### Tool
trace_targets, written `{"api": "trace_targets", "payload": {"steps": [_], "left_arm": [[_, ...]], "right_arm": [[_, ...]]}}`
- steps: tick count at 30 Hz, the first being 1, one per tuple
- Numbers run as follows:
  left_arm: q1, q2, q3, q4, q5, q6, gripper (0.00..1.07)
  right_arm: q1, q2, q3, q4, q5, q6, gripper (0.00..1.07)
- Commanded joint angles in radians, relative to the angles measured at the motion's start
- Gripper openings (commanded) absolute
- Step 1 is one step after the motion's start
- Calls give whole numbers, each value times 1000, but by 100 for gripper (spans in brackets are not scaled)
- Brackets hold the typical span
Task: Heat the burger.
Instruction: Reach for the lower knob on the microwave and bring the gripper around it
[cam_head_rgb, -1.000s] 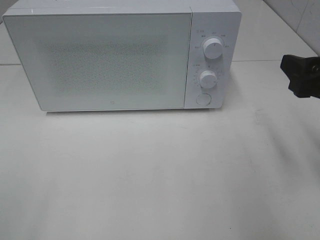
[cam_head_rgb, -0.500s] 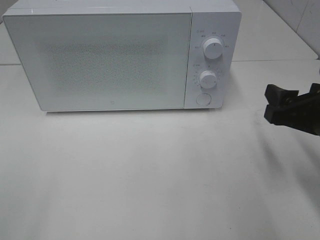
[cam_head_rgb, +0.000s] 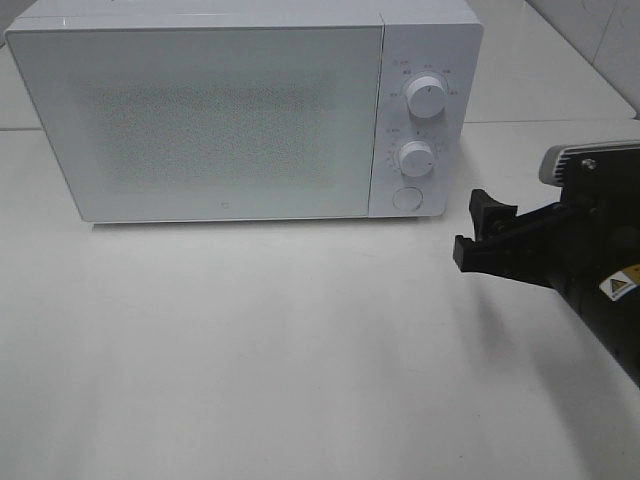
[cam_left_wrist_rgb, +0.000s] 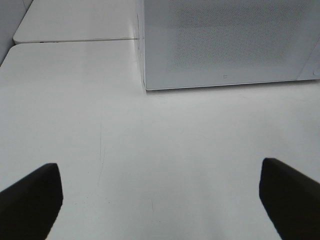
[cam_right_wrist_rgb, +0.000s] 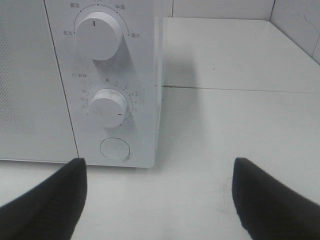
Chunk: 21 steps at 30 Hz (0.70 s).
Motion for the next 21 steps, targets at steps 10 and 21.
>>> {"api": "trace_targets", "payload": {"steps": [10,21], "left_arm": [[2,-25,6,-4,-2,-7,101],[2,-25,6,-4,-2,-7,101]], "right_arm": [[29,122,-169,29,-18,-36,76],[26,283,-317,43,-18,-36,76]]}}
